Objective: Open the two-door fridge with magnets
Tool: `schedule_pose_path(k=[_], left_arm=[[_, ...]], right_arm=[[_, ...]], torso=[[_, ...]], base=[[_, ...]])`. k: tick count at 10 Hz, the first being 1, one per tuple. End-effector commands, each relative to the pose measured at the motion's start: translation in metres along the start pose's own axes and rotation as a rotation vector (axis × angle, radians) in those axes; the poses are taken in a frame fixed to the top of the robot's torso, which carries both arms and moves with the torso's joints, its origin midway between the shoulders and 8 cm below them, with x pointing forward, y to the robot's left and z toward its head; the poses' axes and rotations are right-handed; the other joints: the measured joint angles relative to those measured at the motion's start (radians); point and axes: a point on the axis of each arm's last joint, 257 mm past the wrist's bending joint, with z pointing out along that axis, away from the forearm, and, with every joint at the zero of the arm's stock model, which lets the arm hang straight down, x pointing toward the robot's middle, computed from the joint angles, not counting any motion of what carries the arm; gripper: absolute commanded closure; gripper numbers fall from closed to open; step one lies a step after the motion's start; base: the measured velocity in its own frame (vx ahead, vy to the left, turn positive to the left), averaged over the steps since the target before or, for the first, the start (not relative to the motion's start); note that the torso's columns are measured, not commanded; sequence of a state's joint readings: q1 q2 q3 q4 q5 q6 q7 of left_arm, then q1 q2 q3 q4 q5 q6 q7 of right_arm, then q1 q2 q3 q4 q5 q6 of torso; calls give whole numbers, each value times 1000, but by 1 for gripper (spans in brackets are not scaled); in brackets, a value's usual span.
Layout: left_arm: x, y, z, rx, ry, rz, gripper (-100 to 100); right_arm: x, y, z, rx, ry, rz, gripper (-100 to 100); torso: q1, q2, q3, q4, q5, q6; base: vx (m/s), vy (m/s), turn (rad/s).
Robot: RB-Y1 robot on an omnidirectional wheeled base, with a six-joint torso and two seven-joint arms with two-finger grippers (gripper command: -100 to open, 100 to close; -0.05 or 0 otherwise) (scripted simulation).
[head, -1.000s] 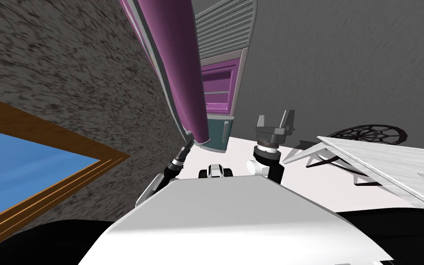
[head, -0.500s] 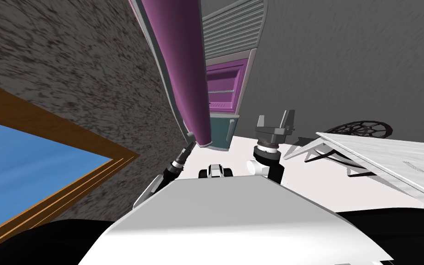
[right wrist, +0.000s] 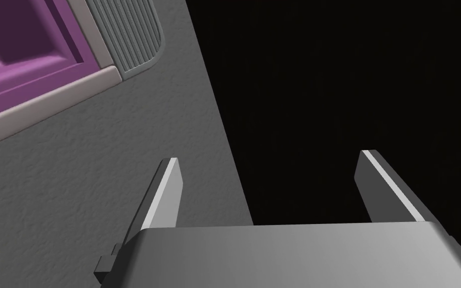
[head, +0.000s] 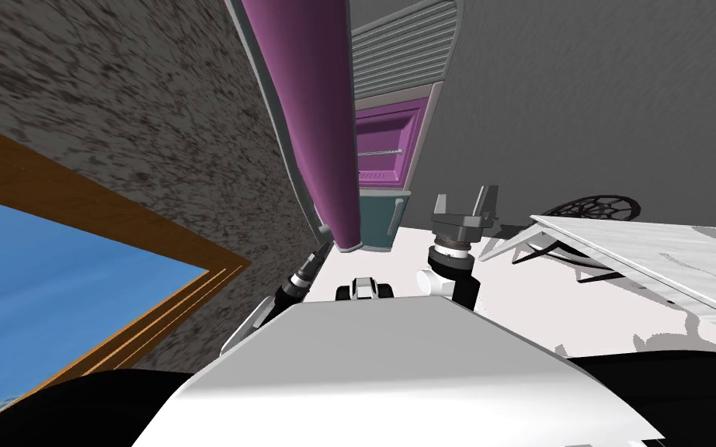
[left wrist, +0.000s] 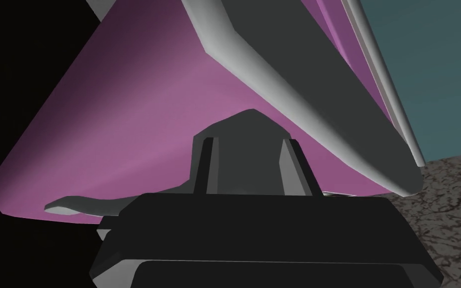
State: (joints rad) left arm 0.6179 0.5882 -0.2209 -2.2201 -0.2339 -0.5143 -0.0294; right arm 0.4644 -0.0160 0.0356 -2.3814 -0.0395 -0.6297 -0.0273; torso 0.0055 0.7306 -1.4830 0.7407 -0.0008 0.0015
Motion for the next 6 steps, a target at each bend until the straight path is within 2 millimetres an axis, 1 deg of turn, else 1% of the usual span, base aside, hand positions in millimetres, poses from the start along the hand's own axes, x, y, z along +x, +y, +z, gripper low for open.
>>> schedule_pose_path(k=[1, 2, 3, 4, 5, 6], left_arm=[[4, -14, 1, 46, 16, -5, 100], [4, -14, 1, 46, 16, -5, 100], [8, -20, -1, 66, 33, -12, 100], [8, -20, -1, 66, 33, -12, 100], [12, -26, -2, 85, 49, -19, 100], [12, -26, -2, 85, 49, -19, 100]], right_arm=[[0, 0, 0, 0, 0, 0, 0], [0, 0, 0, 0, 0, 0, 0], [0, 0, 0, 0, 0, 0, 0], [0, 0, 0, 0, 0, 0, 0], [0, 0, 0, 0, 0, 0, 0], [0, 0, 0, 0, 0, 0, 0]], torso=[[1, -2, -1, 0, 1, -1], [0, -4, -3, -1, 0, 0], [-4, -7, -5, -1, -1, 1], [-4, -11, -8, -1, -2, 1], [-8, -13, -10, -1, -3, 2], [-5, -11, -9, 0, -3, 2]], base=[[3, 270, -67], [-12, 249, -46], [21, 254, -101], [-2, 205, -40], [-21, 244, -73], [-15, 218, -56]])
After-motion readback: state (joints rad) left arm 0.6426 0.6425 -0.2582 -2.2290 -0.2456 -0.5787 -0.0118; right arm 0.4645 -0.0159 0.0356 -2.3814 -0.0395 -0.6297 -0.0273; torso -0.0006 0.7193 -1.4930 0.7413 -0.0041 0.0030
